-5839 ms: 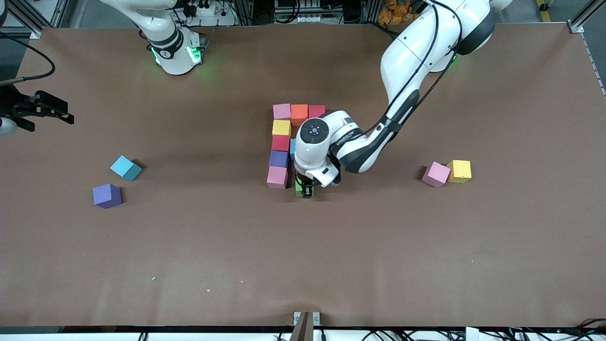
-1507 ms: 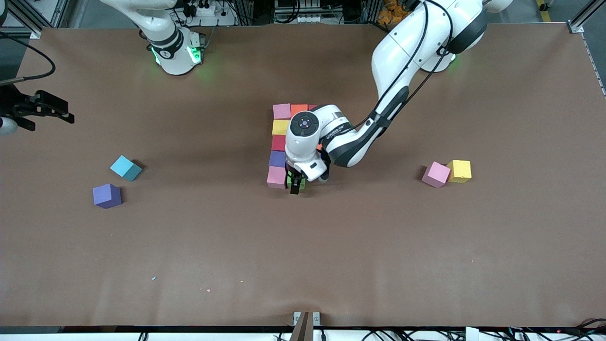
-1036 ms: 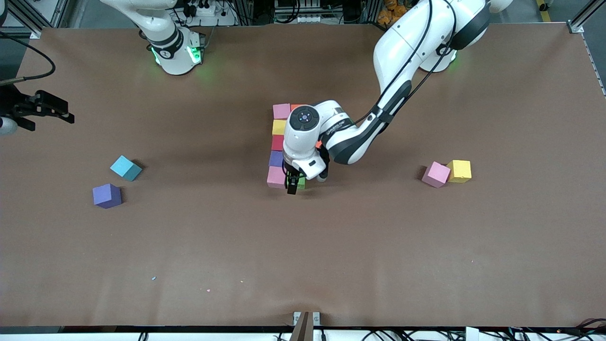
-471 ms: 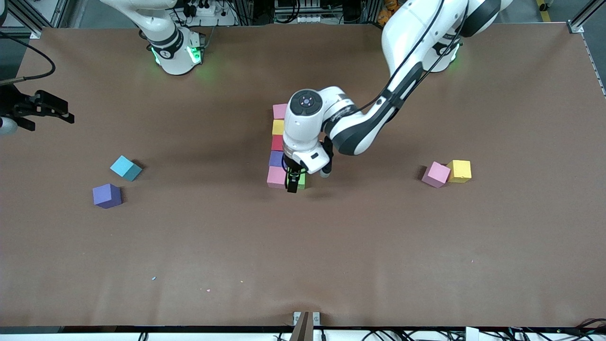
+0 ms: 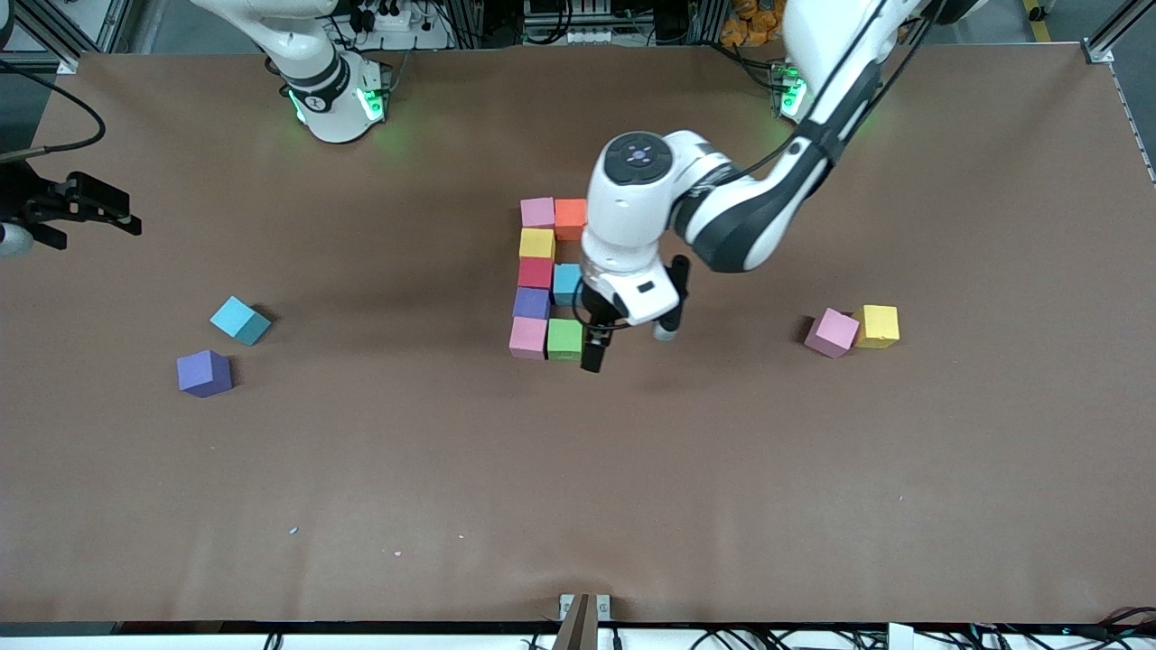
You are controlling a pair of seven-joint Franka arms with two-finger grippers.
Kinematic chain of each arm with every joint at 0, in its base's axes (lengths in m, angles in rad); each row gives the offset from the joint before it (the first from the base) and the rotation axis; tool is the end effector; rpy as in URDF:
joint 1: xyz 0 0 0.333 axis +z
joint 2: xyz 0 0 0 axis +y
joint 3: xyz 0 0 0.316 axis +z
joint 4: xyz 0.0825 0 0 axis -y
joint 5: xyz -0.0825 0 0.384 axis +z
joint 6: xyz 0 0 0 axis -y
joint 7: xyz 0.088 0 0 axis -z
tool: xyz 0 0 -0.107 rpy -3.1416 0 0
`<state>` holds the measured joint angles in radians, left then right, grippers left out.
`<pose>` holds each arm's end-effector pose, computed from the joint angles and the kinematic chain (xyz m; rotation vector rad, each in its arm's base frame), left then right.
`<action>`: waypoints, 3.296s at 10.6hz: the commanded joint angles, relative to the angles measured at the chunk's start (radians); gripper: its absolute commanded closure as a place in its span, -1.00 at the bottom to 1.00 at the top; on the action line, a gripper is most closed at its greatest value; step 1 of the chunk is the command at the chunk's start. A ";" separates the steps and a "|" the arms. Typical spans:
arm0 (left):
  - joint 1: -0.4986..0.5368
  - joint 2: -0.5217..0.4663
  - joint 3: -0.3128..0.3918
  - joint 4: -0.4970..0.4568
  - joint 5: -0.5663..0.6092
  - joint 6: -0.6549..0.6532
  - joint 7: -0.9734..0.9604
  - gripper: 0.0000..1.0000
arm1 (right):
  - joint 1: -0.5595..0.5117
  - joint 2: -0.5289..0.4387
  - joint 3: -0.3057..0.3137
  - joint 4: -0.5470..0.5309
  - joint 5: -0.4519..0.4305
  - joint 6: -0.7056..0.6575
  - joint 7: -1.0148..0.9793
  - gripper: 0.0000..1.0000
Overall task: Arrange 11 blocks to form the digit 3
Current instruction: 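Move the left gripper over the pink cube beside the yellow cube, then grasp the pink cube with the left gripper and lift it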
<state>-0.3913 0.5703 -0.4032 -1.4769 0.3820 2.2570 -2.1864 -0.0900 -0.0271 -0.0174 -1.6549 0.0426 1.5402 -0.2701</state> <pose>0.5538 -0.4709 0.3907 2.3206 1.7147 0.2037 0.5377 -0.0534 0.5974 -3.0704 -0.2495 0.1202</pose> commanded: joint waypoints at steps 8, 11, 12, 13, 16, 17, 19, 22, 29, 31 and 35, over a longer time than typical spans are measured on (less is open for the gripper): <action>0.536 -0.142 -0.280 -0.219 -0.037 -0.221 0.998 -1.00 | -0.017 0.009 0.014 0.023 -0.012 -0.025 0.009 -1.00; 0.766 -0.155 -0.396 -0.307 -0.034 -0.221 1.380 -1.00 | -0.030 0.007 0.013 0.024 -0.012 -0.026 0.008 -1.00; 0.819 -0.153 -0.420 -0.334 -0.034 -0.221 1.498 -1.00 | -0.031 0.007 0.013 0.030 -0.012 -0.029 0.008 -1.00; 0.842 -0.155 -0.422 -0.371 -0.026 -0.212 1.613 -1.00 | -0.031 0.009 0.014 0.032 -0.012 -0.031 0.008 -1.00; 0.867 -0.144 -0.421 -0.433 0.000 -0.209 1.879 -1.00 | -0.031 0.009 0.014 0.032 -0.012 -0.032 0.008 -1.00; 0.879 -0.138 -0.421 -0.460 0.023 -0.200 1.946 -1.00 | -0.031 0.009 0.013 0.032 -0.012 -0.032 0.008 -1.00; 0.916 -0.129 -0.421 -0.496 0.081 -0.166 2.089 -1.00 | -0.031 0.009 0.013 0.032 -0.012 -0.032 0.008 -1.00; 0.962 -0.110 -0.419 -0.552 0.098 -0.113 2.197 -1.00 | -0.031 0.009 0.014 0.032 -0.012 -0.032 0.008 -1.00; 0.979 -0.069 -0.411 -0.595 0.178 -0.063 2.179 -1.00 | -0.031 0.009 0.013 0.034 -0.012 -0.037 0.008 -1.00; 1.000 -0.041 -0.411 -0.602 0.204 -0.045 2.177 -1.00 | -0.031 0.009 0.013 0.034 -0.012 -0.037 0.008 -1.00; 1.000 -0.009 -0.399 -0.608 0.230 -0.025 2.109 -1.00 | -0.031 0.007 0.013 0.034 -0.013 -0.037 0.008 -1.00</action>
<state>0.6017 0.5518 -0.7976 -2.0723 0.5819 2.2125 -0.0227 -0.1002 -0.0270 -0.0213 -1.6435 0.0409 1.5204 -0.2698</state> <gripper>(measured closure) 0.000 0.000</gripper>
